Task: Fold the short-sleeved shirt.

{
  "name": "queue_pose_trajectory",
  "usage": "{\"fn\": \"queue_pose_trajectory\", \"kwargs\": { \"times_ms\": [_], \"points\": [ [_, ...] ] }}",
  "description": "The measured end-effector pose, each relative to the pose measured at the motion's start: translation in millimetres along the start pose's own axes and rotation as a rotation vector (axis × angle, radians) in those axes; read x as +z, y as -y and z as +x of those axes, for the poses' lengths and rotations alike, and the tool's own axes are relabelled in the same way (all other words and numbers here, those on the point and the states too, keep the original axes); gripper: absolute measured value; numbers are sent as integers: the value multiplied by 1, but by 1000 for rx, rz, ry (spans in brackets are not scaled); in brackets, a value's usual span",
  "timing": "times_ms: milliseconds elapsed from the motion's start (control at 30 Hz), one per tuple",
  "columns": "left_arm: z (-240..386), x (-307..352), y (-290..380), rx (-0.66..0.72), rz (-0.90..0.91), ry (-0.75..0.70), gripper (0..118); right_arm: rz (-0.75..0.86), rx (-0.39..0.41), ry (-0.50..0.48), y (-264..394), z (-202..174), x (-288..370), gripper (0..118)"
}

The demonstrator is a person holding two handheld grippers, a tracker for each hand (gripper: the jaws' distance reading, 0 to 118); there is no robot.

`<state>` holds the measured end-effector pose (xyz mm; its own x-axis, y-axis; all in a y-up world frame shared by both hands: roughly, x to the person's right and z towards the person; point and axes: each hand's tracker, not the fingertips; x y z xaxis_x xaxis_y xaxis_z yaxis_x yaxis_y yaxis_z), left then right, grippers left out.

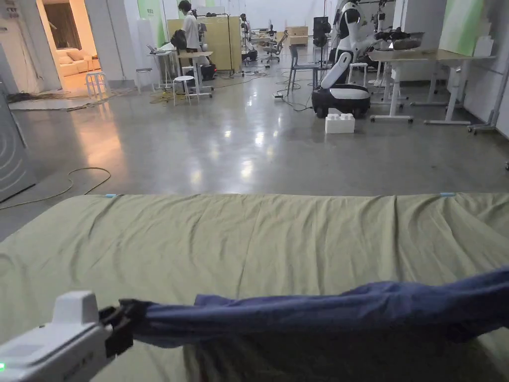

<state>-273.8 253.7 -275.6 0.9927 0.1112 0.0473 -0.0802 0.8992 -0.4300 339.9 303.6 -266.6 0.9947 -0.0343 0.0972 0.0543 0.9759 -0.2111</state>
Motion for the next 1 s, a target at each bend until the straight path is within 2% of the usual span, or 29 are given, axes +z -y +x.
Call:
{"fn": "queue_pose_trajectory", "kwargs": {
  "times_ms": [33,133,200,367,533,633,667,733,767,800,867,933,1000],
  "points": [
    [-1,15,18,3,14,-3,7,-9,21,-1,16,3,16,2],
    [2,64,71,12,19,-18,7,-123,-45,-43,69,20,70,2],
    [0,89,97,90,-34,-17,7,-175,-60,-7,98,27,103,2],
    [-6,130,139,122,-84,-46,7,-291,-93,9,142,37,162,2],
    [-11,138,164,115,-170,-64,7,-426,-12,8,173,32,184,2],
    [-15,133,173,95,-250,-44,7,-439,8,17,183,27,187,2],
    [-17,130,176,97,-271,-44,12,-454,18,14,185,25,184,7],
    [-23,127,185,100,-300,-54,55,-542,8,13,192,28,178,69],
    [-25,124,187,112,-303,-57,78,-586,-15,10,196,29,174,95],
    [-29,124,189,143,-324,-107,95,-604,-34,-1,198,31,175,101],
    [-36,135,183,186,-292,-134,94,-559,-51,7,194,39,182,87],
    [-32,150,170,183,-230,-150,94,-521,-76,38,184,41,190,87],
    [-21,166,153,132,-151,-157,94,-422,-75,-8,167,39,205,87]
  ]
}}
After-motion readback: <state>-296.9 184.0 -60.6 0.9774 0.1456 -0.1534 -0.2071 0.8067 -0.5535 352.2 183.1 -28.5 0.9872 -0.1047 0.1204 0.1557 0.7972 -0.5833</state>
